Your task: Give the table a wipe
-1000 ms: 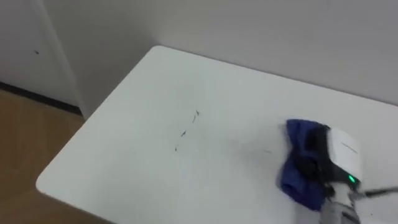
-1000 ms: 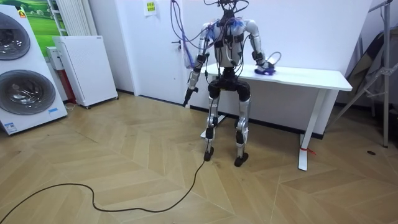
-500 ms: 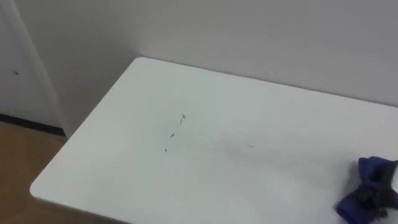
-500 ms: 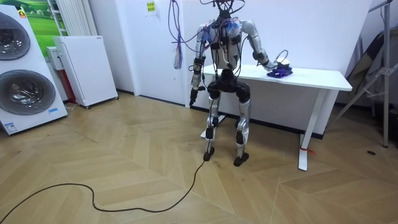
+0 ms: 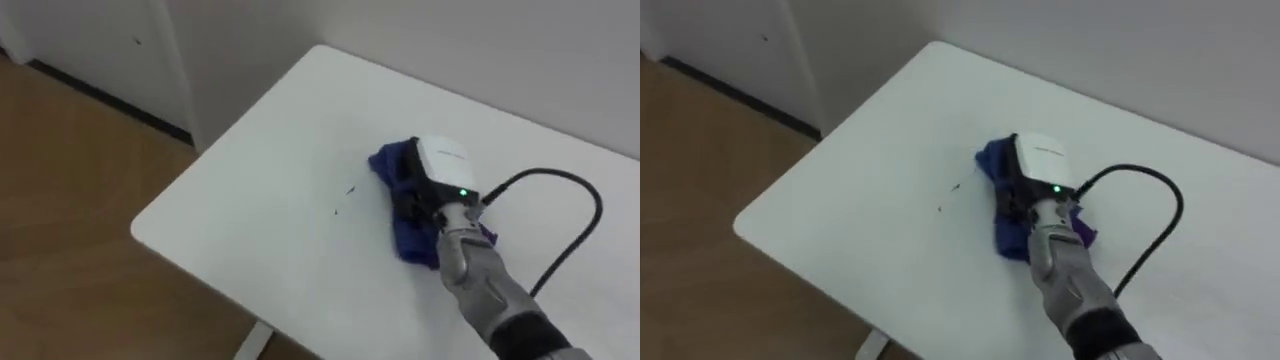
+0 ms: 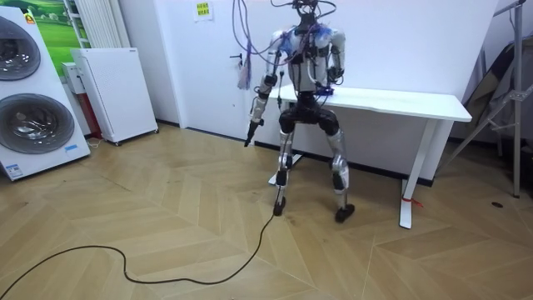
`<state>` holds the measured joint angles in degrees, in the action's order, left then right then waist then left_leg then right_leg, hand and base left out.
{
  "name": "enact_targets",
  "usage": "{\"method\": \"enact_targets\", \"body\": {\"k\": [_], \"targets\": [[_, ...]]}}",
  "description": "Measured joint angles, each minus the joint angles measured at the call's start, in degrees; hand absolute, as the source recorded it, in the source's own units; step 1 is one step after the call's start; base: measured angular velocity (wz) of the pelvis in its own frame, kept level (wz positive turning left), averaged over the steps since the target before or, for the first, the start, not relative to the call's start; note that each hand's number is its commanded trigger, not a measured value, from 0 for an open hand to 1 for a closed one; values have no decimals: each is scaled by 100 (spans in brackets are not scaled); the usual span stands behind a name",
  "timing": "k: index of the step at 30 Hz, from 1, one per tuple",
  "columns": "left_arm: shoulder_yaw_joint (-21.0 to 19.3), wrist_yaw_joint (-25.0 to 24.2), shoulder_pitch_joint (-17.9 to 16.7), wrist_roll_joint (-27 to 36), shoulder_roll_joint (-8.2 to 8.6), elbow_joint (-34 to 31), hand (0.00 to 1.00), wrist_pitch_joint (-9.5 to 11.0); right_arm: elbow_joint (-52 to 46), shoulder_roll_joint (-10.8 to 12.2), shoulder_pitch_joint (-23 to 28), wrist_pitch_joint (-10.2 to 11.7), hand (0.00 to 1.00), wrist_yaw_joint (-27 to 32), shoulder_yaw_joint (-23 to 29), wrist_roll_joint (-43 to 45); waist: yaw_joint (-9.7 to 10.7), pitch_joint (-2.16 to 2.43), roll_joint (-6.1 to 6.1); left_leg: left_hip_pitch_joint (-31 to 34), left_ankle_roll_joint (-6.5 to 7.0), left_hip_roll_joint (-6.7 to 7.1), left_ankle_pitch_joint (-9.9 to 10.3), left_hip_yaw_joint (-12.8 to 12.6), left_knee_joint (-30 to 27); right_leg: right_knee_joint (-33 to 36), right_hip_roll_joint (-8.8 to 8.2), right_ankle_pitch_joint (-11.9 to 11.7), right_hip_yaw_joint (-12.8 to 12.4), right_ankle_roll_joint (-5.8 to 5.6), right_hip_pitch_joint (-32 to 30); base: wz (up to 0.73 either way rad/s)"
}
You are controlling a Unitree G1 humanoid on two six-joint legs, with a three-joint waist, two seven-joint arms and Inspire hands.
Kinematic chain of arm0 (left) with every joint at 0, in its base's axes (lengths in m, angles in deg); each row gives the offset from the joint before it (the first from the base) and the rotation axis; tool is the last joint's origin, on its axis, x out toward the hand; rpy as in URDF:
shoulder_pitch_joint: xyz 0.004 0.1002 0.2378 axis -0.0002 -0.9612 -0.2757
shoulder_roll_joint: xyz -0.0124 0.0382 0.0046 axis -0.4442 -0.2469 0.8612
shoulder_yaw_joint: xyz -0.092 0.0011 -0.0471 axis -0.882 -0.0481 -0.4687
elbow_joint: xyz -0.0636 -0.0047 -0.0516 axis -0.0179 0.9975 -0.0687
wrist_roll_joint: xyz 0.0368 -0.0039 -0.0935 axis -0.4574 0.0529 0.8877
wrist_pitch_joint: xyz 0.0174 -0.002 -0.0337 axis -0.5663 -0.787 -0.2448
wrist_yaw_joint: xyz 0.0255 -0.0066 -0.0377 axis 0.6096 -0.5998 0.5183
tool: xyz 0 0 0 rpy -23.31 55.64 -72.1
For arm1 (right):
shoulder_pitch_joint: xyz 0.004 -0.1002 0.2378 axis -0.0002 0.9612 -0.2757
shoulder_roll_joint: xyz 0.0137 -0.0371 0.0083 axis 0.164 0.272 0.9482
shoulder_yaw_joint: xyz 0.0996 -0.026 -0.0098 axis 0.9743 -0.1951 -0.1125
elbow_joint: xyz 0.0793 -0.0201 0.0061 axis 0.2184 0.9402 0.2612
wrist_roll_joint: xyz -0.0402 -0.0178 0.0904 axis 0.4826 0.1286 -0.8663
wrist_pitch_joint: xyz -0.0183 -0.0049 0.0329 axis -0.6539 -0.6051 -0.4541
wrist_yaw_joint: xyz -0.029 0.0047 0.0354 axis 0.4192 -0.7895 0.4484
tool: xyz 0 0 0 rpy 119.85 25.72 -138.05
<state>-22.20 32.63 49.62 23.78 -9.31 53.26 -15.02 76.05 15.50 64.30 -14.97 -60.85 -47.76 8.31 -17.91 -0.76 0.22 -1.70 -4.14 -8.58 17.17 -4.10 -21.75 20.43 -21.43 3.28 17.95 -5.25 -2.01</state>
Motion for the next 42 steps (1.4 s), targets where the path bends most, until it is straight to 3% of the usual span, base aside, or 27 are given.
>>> {"method": "enact_targets", "body": {"k": [1, 2, 3, 4, 6, 7, 9, 10, 12, 14, 17, 19, 20, 21, 22, 23, 24, 25, 26, 27, 29, 31, 32, 34, 36, 39, 42], "targets": [[-100, -20, -5, -78, -69, -142, 0, -1, 103, -9, 146, 271, 100, 172, 138, -74, 166, -7, 184, -34, -149, -42, -34, -32, 22, -214, -15, -426, 21, -39, 13, 109], [-146, -19, -5, -164, -93, -182, 0, 4, 111, -28, 282, 399, 100, 246, 231, -79, 219, 2, 259, -61, -230, -68, -32, -45, 23, -264, -1, -390, 85, -190, 29, 61], [-204, -24, -27, -328, -70, -189, 0, 6, 131, -117, 574, 584, 100, 423, 405, -74, 232, 28, 222, -234, -369, -217, -62, -69, 64, -302, 174, -238, 119, -410, 193, 13], [-246, -28, -102, -397, -70, -192, 0, 5, 132, -218, 826, 724, 100, 613, 573, -98, 368, 44, 179, -344, -493, -434, -128, -174, 179, -392, 402, -88, 146, -467, 351, -9], [-478, -15, -172, -400, -45, -176, 0, 11, 132, -438, 1150, 777, 100, 903, 981, -231, 623, 57, 182, -395, -733, -727, -251, -450, 402, -335, 629, 149, 270, -478, 300, -7], [-659, 43, -195, -399, 8, -178, 0, 13, 156, -593, 1432, 775, 100, 1043, 1347, -376, 811, 81, 150, -404, -858, -904, -366, -519, 511, -242, 777, 240, 360, -373, 269, 6], [-814, 133, -238, -406, 69, -187, 0, 15, 333, -896, 1862, 775, 100, 1151, 1794, -702, 1066, 178, 195, -398, -905, -1023, -559, -642, 618, -34, 844, 470, 478, -315, 242, 29], [-830, 161, -319, -419, 103, -190, 0, 21, 530, -1020, 2074, 766, 100, 1159, 2164, -878, 1207, 216, 257, -403, -834, -1038, -651, -782, 604, 90, 835, 642, 491, -292, 256, 41], [-820, 214, -390, -398, 149, -194, 0, 79, 777, -1086, 2233, 680, 100, 1151, 2614, -1127, 1342, 219, 321, -447, -658, -1038, -772, -858, 587, 153, 858, 818, 496, -245, 336, 32], [-779, 260, -398, -403, 183, -195, 0, 80, 819, -1118, 2316, 616, 100, 1100, 2762, -1324, 1382, 218, 305, -469, -649, -1031, -770, -857, 498, 101, 975, 851, 484, -195, 409, 9], [-601, 462, -452, -423, 203, -74, 0, 77, 760, -1061, 2006, 501, 100, 789, 2680, -1432, 1312, 192, 239, -512, -619, -939, -746, -827, 495, -70, 1173, 701, 286, -31, 417, -28], [-475, 532, -424, -451, 394, 107, 0, 77, 643, -1015, 1423, 114, 100, 520, 2568, -1182, 1151, 93, 2, -624, -471, -561, -502, -620, 554, -268, 1274, 483, -113, -10, 326, -89], [-445, 531, -403, -446, 450, 131, 0, 73, 534, -1009, 1290, -22, 100, 458, 2514, -1047, 1051, 90, -77, -617, -407, -441, -411, -614, 565, -311, 1318, 415, -285, -33, 233, -142], [-431, 532, -341, -369, 526, 131, 0, 50, 164, -938, 1059, -267, 100, 339, 2236, -891, 792, 95, -197, -551, -297, -189, -298, -605, 652, -381, 1387, 226, -613, -21, -13, -185], [-388, 531, -276, -238, 517, 123, 0, 17, -131, -755, 734, -374, 100, 226, 1752, -664, 595, 59, -298, -485, -195, -79, -243, -587, 681, -415, 1497, 28, -746, 51, -230, -181], [-379, 532, -242, -166, 493, 122, 0, -12, -266, -659, 613, -378, 100, 154, 1514, -497, 582, 45, -330, -455, -193, -83, -243, -594, 698, -392, 1586, -1, -753, 134, -255, -122], [-259, 555, -137, 27, 437, 132, 0, -70, -618, -363, 553, -384, 100, 5, 1148, -198, 576, 41, -343, -366, -179, -119, -264, -628, 719, -53, 1723, 275, -698, 398, -293, -41], [-55, 608, 10, 177, 421, 125, 0, -80, -813, -135, 499, -345, 100, -117, 818, -92, 564, 34, -318, -343, -201, -88, -307, -678, 786, 250, 1782, 612, -646, 455, -306, -15], [10, 617, 67, 184, 443, 93, 0, -77, -824, -65, 485, -276, 100, -149, 691, -52, 590, 66, -250, -336, -201, -44, -328, -673, 821, 234, 1786, 692, -700, 520, -310, 12], [121, 616, 151, 273, 544, -53, 0, -73, -838, 21, 477, -142, 100, -200, 530, 23, 595, 49, -268, -298, -204, -5, -359, -577, 833, 156, 1805, 745, -836, 478, -323, 16], [173, 612, 23, 367, 681, -276, 0, -72, -857, 53, 519, -137, 100, -127, 453, 44, 626, 72, -274, -329, -154, 134, -477, -335, 971, 10, 1876, 742, -1021, 440, -285, 10], [153, 616, -175, 398, 681, -416, 0, -79, -629, -11, 805, 17, 100, 227, 527, 24, 859, 77, -258, -411, -67, 222, -552, -268, 1097, -345, 1893, 571, -892, 475, -75, 22], [139, 618, -214, 381, 676, -424, 0, -79, -559, -41, 909, 130, 100, 371, 553, 10, 944, 112, -198, -431, -52, 223, -563, -264, 1105, -442, 1892, 542, -847, 467, -20, 47], [-51, 619, -309, 121, 677, -409, 0, -73, -491, -143, 1556, 620, 100, 970, 961, 8, 1256, 158, -123, -563, -23, 260, -573, -243, 1167, -802, 1889, 482, -837, 385, 345, 58], [-319, 624, -341, -132, 664, -327, 0, -73, -487, -183, 2145, 822, 100, 1541, 1425, -74, 1318, 181, -29, -680, 31, 311, -553, -263, 1247, -958, 1862, 462, -862, 324, 527, 25], [-788, 653, -539, -197, 605, -358, 0, -76, -485, -321, 2934, 952, 100, 2225, 2046, -284, 1433, 213, 33, -765, 117, 354, -467, -473, 1249, -990, 1851, 451, -936, 275, 640, -6], [-1084, 709, -718, -254, 435, -521, 0, -61, -306, -432, 3340, 954, 100, 2410, 2769, -407, 1690, 227, 42, -813, 182, 361, -378, -508, 1229, -986, 1832, 440, -914, 247, 749, 2]]}}
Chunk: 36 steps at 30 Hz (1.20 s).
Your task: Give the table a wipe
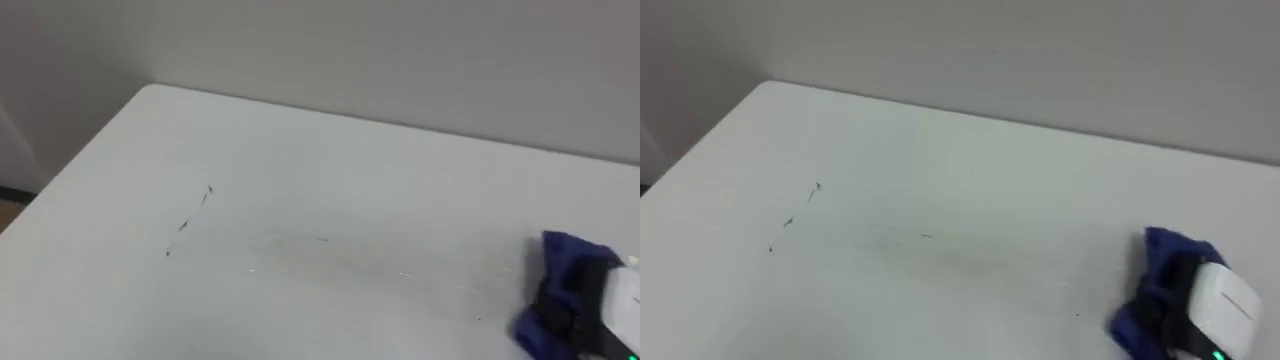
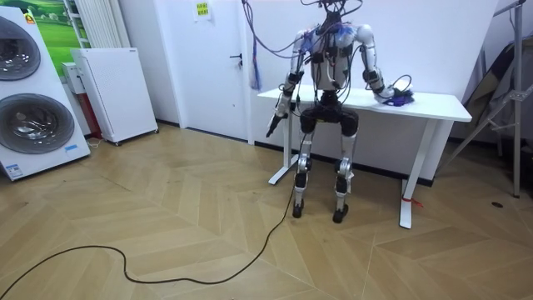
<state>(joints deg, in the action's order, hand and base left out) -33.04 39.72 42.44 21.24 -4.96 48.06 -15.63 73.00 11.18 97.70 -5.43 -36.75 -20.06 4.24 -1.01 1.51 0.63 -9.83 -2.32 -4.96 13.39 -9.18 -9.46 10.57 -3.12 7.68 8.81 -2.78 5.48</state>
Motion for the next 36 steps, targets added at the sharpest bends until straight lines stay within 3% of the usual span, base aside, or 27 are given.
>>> {"method": "enact_targets", "body": {"k": [3, 6, 8, 9, 10, 11, 13, 15, 17, 19, 21, 23, 25, 28, 31, 34, 36], "targets": [[18, 39, -66, 3, -102, -180, 0, 6, 291, -193, 186, -32, 100, 2, 304, -250, 115, 15, -16, -105, 27, 0, 61, -60, 5, -2, 2, -25, -36, -35, 63, -9], [266, 41, 100, 147, -101, -139, 0, 13, 304, -249, 138, -235, 100, -28, 211, -294, 52, 15, -20, -162, 28, 0, 82, -182, 16, -3, 23, -34, -58, -40, 37, -31], [516, 45, 249, 187, -68, -27, 0, 38, 224, -189, -109, -504, 100, -113, 122, -207, 8, 14, -34, -207, 20, 0, 99, -207, 40, -5, 50, -37, -82, -35, 13, -48], [679, 46, 339, 257, -22, 29, 0, 35, 57, -112, -326, -775, 100, -203, -8, -196, -83, 13, -74, -217, 14, -18, 115, -188, 64, -10, 107, -99, -111, 9, -53, -70], [861, 53, 428, 451, 13, 81, 0, 35, -69, -71, -522, -1046, 100, -294, -223, -203, -141, -2, -98, -223, 13, -33, 117, -118, 79, -56, 170, -190, -80, 71, -96, -71], [969, 66, 501, 553, 26, 148, 0, 37, -126, -60, -601, -1169, 100, -355, -335, -202, -168, -9, -109, -223, 15, -35, 118, -52, 83, -85, 204, -239, -87, 96, -115, -73], [1281, 73, 786, 704, 113, 388, 0, 36, -717, 45, -772, -1551, 100, -850, -828, -170, -413, -36, -150, -220, 32, -42, 145, 187, 90, -72, 333, -375, -85, 222, -269, -78], [1451, 69, 832, 781, 126, 512, 0, -4, -928, 128, -1045, -1647, 100, -1208, -1329, 74, -427, -80, -164, -216, 13, -48, 171, 342, 80, -75, 399, -421, -67, 288, -307, -44], [1544, 64, 791, 794, 131, 482, 0, -56, -1040, 273, -1254, -1670, 100, -1508, -1532, 468, -419, -91, -185, -179, -3, -40, 180, 475, 77, -70, 438, -431, -79, 317, -348, -7], [1591, 57, 531, 798, 128, 202, 0, -170, -1183, 265, -1365, -1692, 100, -1743, -1640, 590, -423, -172, -190, -153, -26, -41, 151, 557, 78, -74, 452, -347, -83, 288, -360, 11], [1584, 58, 309, 800, 110, 162, 0, -178, -1128, 142, -1310, -1609, 100, -1729, -1619, 487, -386, -164, -211, -142, -4, -37, 134, 613, 77, -77, 449, -322, -49, 281, -359, 12], [1524, 51, 56, 787, 80, 165, 0, -186, -1002, -17, -1141, -1336, 100, -1572, -1613, 469, -351, -145, -200, -123, 6, -33, 127, 652, 57, -79, 432, -315, -7, 292, -349, 18], [1116, 34, -140, 744, 52, 212, 0, -160, -541, -128, -994, -936, 100, -1208, -1384, 461, -201, -108, -77, -71, 8, -25, 126, 668, -6, -108, 389, -277, 7, 283, -235, 56], [724, 16, -333, 739, -52, 281, 0, -106, 239, -232, -766, -728, 100, -771, -767, 268, -95, -62, 94, -139, 22, 0, 135, 653, -34, -211, 309, -182, -10, 197, 36, 72], [433, -73, -463, 729, -140, 183, 0, -86, 718, -586, -375, -708, 100, -572, -126, -42, -93, -49, 111, -168, 78, 50, 170, 662, -41, -248, 245, -132, -5, 117, 188, 35], [47, -60, -431, 617, -151, 134, 0, -64, 1000, -745, 49, -722, 100, -556, 385, -294, -55, -44, 114, -177, 91, 43, 177, 677, -35, -181, 232, -127, 88, 109, 195, 12], [76, -61, -355, 620, -153, 108, 0, 18, 1044, -788, 192, -778, 100, -557, 467, -410, -46, -40, 118, -196, 92, 40, 178, 659, -23, -183, 236, -128, 92, 109, 208, -3]]}}
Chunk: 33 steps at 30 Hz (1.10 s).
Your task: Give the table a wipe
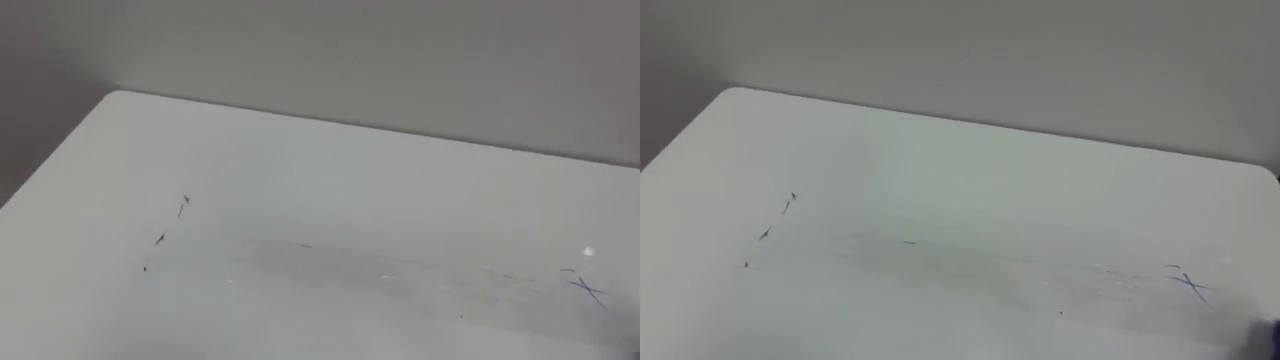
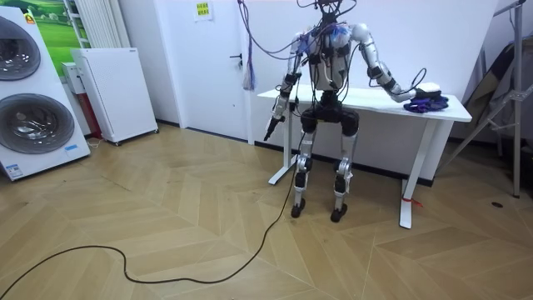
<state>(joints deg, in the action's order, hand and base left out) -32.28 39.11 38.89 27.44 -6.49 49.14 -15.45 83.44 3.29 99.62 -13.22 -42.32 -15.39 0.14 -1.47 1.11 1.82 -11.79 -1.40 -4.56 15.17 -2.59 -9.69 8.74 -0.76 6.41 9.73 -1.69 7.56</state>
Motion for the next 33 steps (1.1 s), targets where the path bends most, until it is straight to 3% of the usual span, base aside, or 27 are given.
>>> {"method": "enact_targets", "body": {"k": [2, 5, 6, 8, 9, 10, 12, 13, 15, 17, 19, 21, 23, 25, 26, 27, 29, 32, 33], "targets": [[208, -11, 78, -15, 4, 0, 0, 6, -66, 10, -55, -164, 100, -33, -37, -17, -11, 0, 0, -37, 0, 4, 0, -47, 15, -2, 0, 0, -11, 0, 3, -18], [665, -4, 400, -22, 35, 70, 0, 5, -335, 163, -390, -615, 100, -98, -168, 194, -89, -8, -20, -135, -2, 1, 1, -124, 35, -7, 32, -12, -69, 19, 26, -32], [893, 1, 526, -59, 56, 139, 0, -21, -630, 228, -452, -835, 100, -200, -382, 246, -207, -6, -55, -158, 0, -5, 7, -125, 42, 6, 77, -53, -171, 58, -22, -66], [1099, 76, 738, -86, 116, 295, 0, -34, -1244, 479, -576, -1068, 100, -385, -878, 376, -497, -12, -98, -174, 2, -28, 31, -58, 53, 10, 173, -169, -179, 140, -127, -88], [1190, 142, 817, -87, 170, 403, 0, -54, -1728, 702, -712, -1203, 100, -626, -1370, 551, -711, -15, -111, -175, 6, -35, 46, 51, 46, 19, 226, -238, -92, 215, -205, -84], [1336, 168, 847, -86, 201, 462, 0, -126, -2252, 919, -875, -1322, 100, -992, -2014, 885, -820, -27, -120, -161, -5, -46, 74, 162, 31, 22, 262, -277, 2, 270, -238, -66], [1538, 175, 887, -76, 243, 475, 0, -205, -2526, 1205, -1363, -1342, 100, -1485, -2870, 1365, -932, -45, -117, -59, -16, -45, 106, 354, -45, 69, 283, -259, 37, 280, -297, 9], [1642, 177, 934, -79, 270, 475, 0, -203, -2570, 1380, -1776, -1334, 100, -1848, -3252, 1471, -1029, -82, -114, 53, -34, -40, 89, 424, -100, 121, 270, -141, 25, 246, -379, 39], [1727, 172, 919, -78, 295, 468, 0, -195, -2658, 1488, -2301, -1252, 100, -2325, -3746, 1584, -1286, -134, -156, 180, -111, -38, 3, 528, -103, 130, 269, -113, 57, 280, -478, 40], [1619, 80, 681, -79, 296, 336, 0, -243, -2711, 1501, -2696, -983, 100, -2734, -4020, 1607, -1482, -134, -183, 331, -117, -14, -112, 703, -34, 128, 237, -82, 166, 315, -556, 55], [1534, -62, 379, -78, 295, 213, 0, -284, -2617, 1461, -2740, -918, 100, -2828, -3997, 1580, -1472, -134, -182, 341, -112, 19, -177, 754, 18, 192, 170, -24, 225, 341, -535, 61], [1503, -201, 187, -67, 292, 200, 0, -311, -2626, 1372, -2566, -818, 100, -2798, -3836, 1576, -1440, -135, -178, 304, -93, 53, -199, 690, 1, 248, 95, 70, 241, 289, -514, 52], [1428, -342, 85, 3, 300, 202, 0, -311, -2451, 1239, -2443, -518, 100, -2610, -3778, 1574, -1393, -139, -146, 287, -83, 93, -202, 561, -22, 312, 17, 127, 275, 249, -497, 25], [1049, -467, 153, -64, 348, 299, 0, -269, -1948, 1223, -2234, -1, 100, -2066, -3375, 1602, -1194, -143, -116, 187, -44, 214, -199, 331, -108, 527, -168, 283, 318, 113, -401, 31], [993, -469, 193, -87, 341, 338, 0, -257, -1811, 1217, -2199, 66, 100, -1914, -3265, 1589, -1147, -145, -124, 143, -15, 240, -183, 254, -123, 591, -220, 325, 324, 82, -385, 13], [831, -467, 317, -121, 310, 474, 0, -218, -1551, 1180, -2108, 176, 100, -1594, -2996, 1518, -1067, -168, -102, 112, 99, 284, -116, 75, -206, 706, -298, 387, 318, 24, -362, 5], [548, -441, 504, -278, 232, 589, 0, -161, -1311, 974, -1886, 274, 100, -1104, -2649, 1235, -997, -149, -134, 144, 229, 325, -32, -88, -325, 847, -418, 437, 293, -39, -388, -6], [273, -394, 570, -312, -25, 467, 0, -79, -857, 548, -1682, 276, 100, -670, -2289, 746, -962, -123, -163, 210, 384, 318, 168, -355, -514, 1021, -574, 358, 381, -134, -458, -35], [186, -365, 563, -306, -138, 461, 0, -7, -644, 413, -1647, 276, 100, -581, -2174, 592, -934, -118, -154, 224, 420, 299, 194, -454, -561, 1107, -649, 305, 527, -158, -468, -24]]}}
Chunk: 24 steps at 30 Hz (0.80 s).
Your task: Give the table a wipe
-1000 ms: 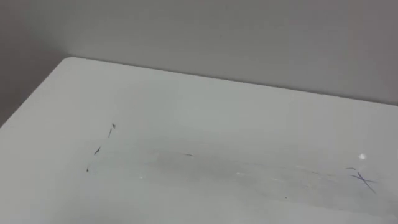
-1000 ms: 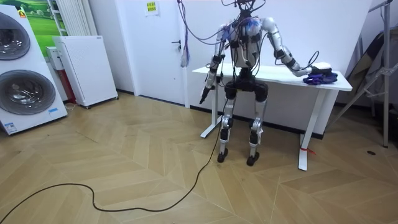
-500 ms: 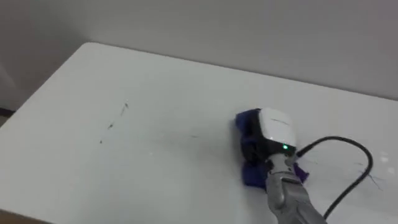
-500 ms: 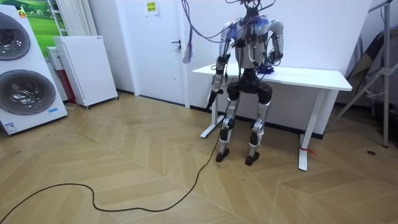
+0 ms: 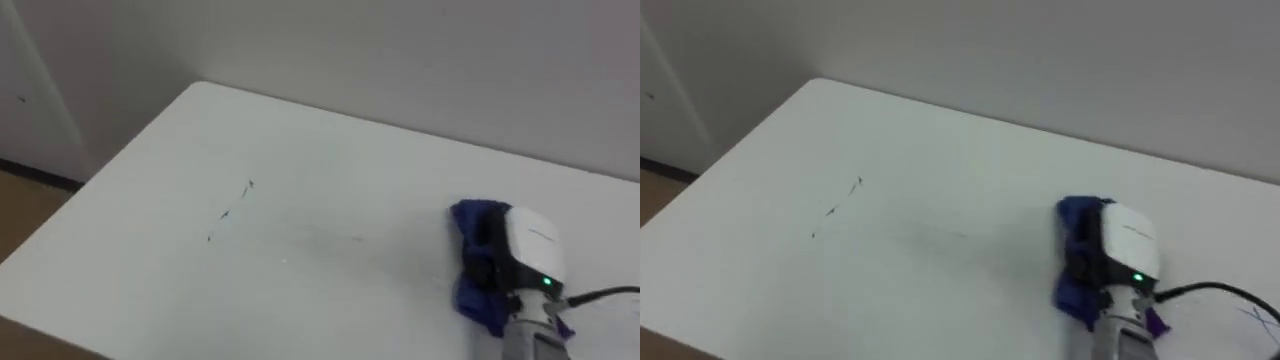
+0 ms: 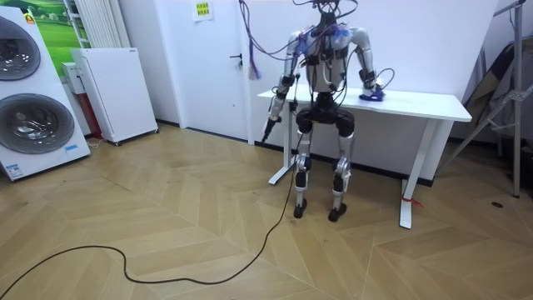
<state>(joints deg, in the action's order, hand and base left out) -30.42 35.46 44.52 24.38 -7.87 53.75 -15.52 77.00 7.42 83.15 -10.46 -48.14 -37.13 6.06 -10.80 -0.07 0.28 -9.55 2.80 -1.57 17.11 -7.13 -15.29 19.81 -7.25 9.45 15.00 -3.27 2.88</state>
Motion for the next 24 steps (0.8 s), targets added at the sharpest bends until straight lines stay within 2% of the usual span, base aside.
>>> {"method": "enact_targets", "body": {"k": [2, 4, 5, 7, 8, 9, 10, 12, 15, 16, 17, 19, 20, 21, 22, 24], "targets": [[-82, 46, -15, 1, -85, -31, 0, 68, 284, -146, 42, 0, 100, 32, 278, -293, 103, 14, -22, 41, 29, -83, 51, -117, -122, 356, -191, -64, 137, -39, -125, 2], [-147, 67, 21, 4, -117, -113, 0, 219, 627, -247, 79, 0, 100, 77, 514, -770, 186, 29, -24, 124, -8, -298, 97, -429, -235, 751, -638, 8, 141, -128, -280, 26], [-140, 62, 32, 2, -125, -113, 0, 250, 687, -254, 83, 0, 100, 76, 536, -829, 185, 32, -9, 133, -22, -332, 89, -455, -234, 704, -735, 0, 137, -149, -283, 13], [-142, 61, 39, -3, -126, -112, 0, 288, 841, -225, 171, 12, 100, 71, 578, -865, 179, 99, 105, 137, -52, -405, 76, -423, -232, 45, -965, -137, 141, -297, -66, 14], [-142, 61, 46, -4, -126, -112, 0, 289, 867, -218, 198, 20, 100, 67, 591, -856, 186, 112, 144, 136, -68, -407, 85, -398, -236, -151, -1019, -194, 164, -321, 24, 26], [-135, 59, 62, -3, -123, -115, 0, 289, 925, -216, 240, 58, 100, 62, 613, -852, 205, 126, 208, 132, -109, -426, 108, -353, -256, -437, -1097, -323, 296, -335, 156, 25], [-121, 61, 66, -1, -121, -122, 0, 288, 985, -213, 259, 100, 100, 62, 648, -861, 221, 130, 230, 118, -162, -484, 134, -355, -278, -636, -1088, -455, 421, -377, 272, 22], [-118, 65, 24, 3, -113, -121, 0, 288, 996, -210, 264, 168, 100, 32, 751, -864, 232, 129, 232, 112, -271, -582, 180, -436, -340, -734, -1003, -566, 542, -395, 321, -2], [-135, 82, -108, -5, -111, -108, 0, 297, 967, -214, 190, 296, 100, 16, 846, -864, 257, 121, 281, 88, -513, -702, 200, -581, -378, -819, -641, -976, 597, -411, 312, -23], [-134, 87, -158, -4, -32, -91, 0, 298, 969, -248, 112, 311, 100, 6, 906, -863, 253, 134, 221, 88, -623, -816, 211, -652, -411, -841, -545, -872, 640, -478, 301, -30], [-134, 87, -168, -4, 0, -91, 0, 297, 970, -246, 91, 313, 100, 2, 948, -862, 280, 133, 198, 102, -674, -882, 195, -664, -400, -842, -478, -822, 651, -460, 286, -19], [-143, 86, -152, -3, 116, -119, 0, 305, 960, -249, 85, 368, 100, -38, 1085, -857, 313, 134, 195, 131, -921, -1085, 52, -682, -238, -795, -273, -604, 727, -346, 150, 0], [-143, 82, -159, -1, 154, -143, 0, 304, 957, -249, 76, 374, 100, -46, 1111, -857, 320, 135, 193, 136, -980, -1111, 14, -679, -204, -773, -218, -556, 727, -304, 117, -6], [-139, 61, -165, 8, 210, -185, 0, 304, 958, -247, 59, 379, 100, -93, 1184, -853, 352, 132, 187, 147, -1086, -1213, -69, -650, -136, -642, -115, -445, 734, -207, 61, 0], [-131, 53, -157, 19, 238, -187, 0, 304, 964, -248, 49, 379, 100, -162, 1261, -845, 429, 131, 202, 147, -1176, -1297, -151, -612, -67, -474, -51, -303, 762, -131, -12, 8], [-125, 20, -149, 62, 251, -190, 0, 304, 991, -251, 56, 379, 100, -180, 1334, -836, 570, 127, 218, 102, -1296, -1373, -266, -524, 6, -266, 2, -63, 807, -46, -94, 25]]}}
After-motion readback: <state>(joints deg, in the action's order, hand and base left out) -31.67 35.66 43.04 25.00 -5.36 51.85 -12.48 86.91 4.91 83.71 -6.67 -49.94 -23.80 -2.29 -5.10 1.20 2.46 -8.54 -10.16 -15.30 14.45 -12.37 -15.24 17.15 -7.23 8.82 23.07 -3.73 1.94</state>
